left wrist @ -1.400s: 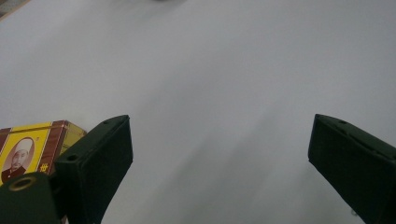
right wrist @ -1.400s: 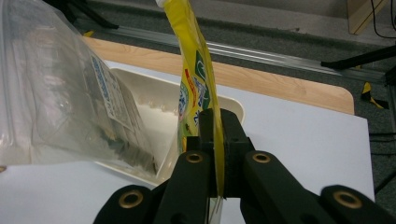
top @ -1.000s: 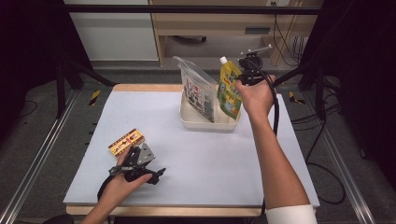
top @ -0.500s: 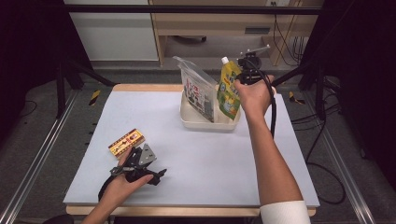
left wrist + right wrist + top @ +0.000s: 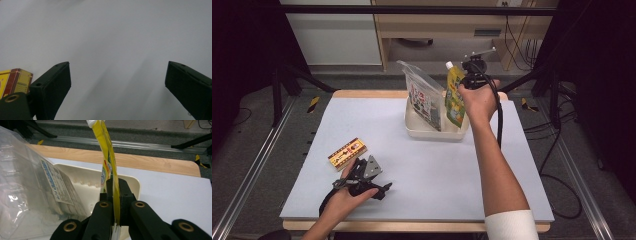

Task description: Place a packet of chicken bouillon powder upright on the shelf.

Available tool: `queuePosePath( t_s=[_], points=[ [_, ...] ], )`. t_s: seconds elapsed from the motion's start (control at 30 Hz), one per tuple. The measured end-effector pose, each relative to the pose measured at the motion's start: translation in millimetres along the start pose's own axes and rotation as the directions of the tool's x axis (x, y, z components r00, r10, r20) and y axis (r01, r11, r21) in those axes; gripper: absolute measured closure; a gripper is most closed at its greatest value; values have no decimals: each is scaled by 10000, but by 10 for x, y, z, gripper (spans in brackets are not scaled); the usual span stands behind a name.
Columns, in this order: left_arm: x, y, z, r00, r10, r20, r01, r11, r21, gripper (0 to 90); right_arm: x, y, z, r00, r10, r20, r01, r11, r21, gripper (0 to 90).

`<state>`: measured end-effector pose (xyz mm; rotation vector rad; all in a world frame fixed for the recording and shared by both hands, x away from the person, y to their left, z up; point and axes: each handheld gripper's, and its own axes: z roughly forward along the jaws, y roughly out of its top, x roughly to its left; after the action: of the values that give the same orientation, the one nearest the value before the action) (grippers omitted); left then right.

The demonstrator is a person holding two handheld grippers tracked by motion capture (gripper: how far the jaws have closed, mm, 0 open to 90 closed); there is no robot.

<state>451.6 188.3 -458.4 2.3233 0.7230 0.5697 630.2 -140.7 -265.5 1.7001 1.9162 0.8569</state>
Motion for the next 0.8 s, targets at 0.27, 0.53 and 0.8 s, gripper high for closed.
queuePosePath(
  t_s=[0.27, 0.53, 0.8],
  points=[
    [-3, 2, 5, 10000, 67, 0, -67, 10000, 29, 64, 44, 18, 52, 9994, 247, -230, -248, 9997, -11, 900],
    [6, -2, -5, 10000, 20, -20, -20, 10000, -45, 64, 107, -11, 128, 9991, 300, -287, -302, 9995, -67, 900],
    [-18, 7, 8, 9998, 213, 24, -213, 9998, 9, 64, 12, -154, 233, 9991, 275, -336, -298, 9971, -696, 900]
  ],
)
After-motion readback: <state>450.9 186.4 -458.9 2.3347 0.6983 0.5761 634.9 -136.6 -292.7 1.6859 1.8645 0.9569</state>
